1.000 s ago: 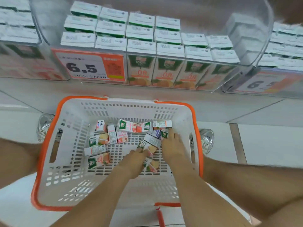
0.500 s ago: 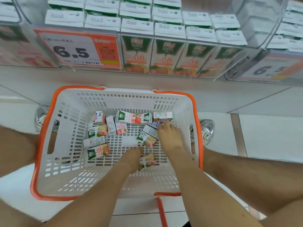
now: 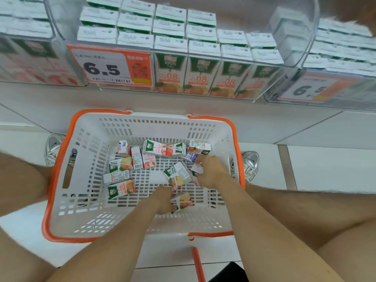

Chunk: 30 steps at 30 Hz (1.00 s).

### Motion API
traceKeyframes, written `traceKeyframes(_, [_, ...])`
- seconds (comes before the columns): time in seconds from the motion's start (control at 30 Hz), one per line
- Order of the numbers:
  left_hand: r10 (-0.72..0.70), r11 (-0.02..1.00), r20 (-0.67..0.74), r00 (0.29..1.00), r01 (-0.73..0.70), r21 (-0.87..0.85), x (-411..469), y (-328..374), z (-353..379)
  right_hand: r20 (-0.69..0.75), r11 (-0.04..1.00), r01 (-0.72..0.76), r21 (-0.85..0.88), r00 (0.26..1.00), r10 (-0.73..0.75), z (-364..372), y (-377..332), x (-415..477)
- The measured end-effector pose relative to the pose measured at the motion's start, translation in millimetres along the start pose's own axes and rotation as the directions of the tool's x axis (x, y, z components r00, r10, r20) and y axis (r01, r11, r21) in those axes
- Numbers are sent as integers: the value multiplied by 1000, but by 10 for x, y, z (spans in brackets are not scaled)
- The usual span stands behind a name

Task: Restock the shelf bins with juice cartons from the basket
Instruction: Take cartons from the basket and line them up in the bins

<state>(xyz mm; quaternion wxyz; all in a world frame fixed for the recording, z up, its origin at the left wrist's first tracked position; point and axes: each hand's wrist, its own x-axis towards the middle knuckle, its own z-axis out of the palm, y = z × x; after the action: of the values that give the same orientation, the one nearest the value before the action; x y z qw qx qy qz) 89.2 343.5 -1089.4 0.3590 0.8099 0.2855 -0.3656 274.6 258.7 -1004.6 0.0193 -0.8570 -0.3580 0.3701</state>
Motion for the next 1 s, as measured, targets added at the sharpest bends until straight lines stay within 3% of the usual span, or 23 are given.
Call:
traceKeyframes(0.17, [20, 995, -23, 1000, -22, -97, -63, 69, 67, -43, 978, 30, 208, 999, -22, -263, -65, -162])
traceKeyframes(0.27, [50, 987, -44, 998, -56, -149, -154, 126, -48, -85, 965, 88, 248, 994, -68, -466, -148, -247])
traceKeyframes(0.4, [73, 925, -141, 987, -120, -360, -342, 89, -430, -115, 954, 167, 249, 983, -142, -730, -279, -409])
traceKeyframes(0.57, [73, 731, -273, 959, -238, -640, -803, 92, -980, -156, 953, 277, 119, 954, -258, -1046, -483, -681])
traceKeyframes(0.67, [52, 628, -373, 926, -321, -709, -1162, 214, -1253, -174, 948, 315, 44, 937, -303, -1233, -614, -858])
traceKeyframes(0.8, [61, 539, -541, 839, -483, -689, -1694, 404, -1559, -182, 923, 364, -123, 906, -381, -1512, -830, -1206])
traceKeyframes(0.9, [139, 551, -615, 776, -577, -603, -2103, 550, -1742, -188, 883, 405, -237, 872, -451, -1754, -1010, -1530])
traceKeyframes(1.0, [199, 538, -642, 741, -630, -560, -2486, 673, -1959, -283, 846, 470, -253, 800, -529, -2040, -1141, -1838])
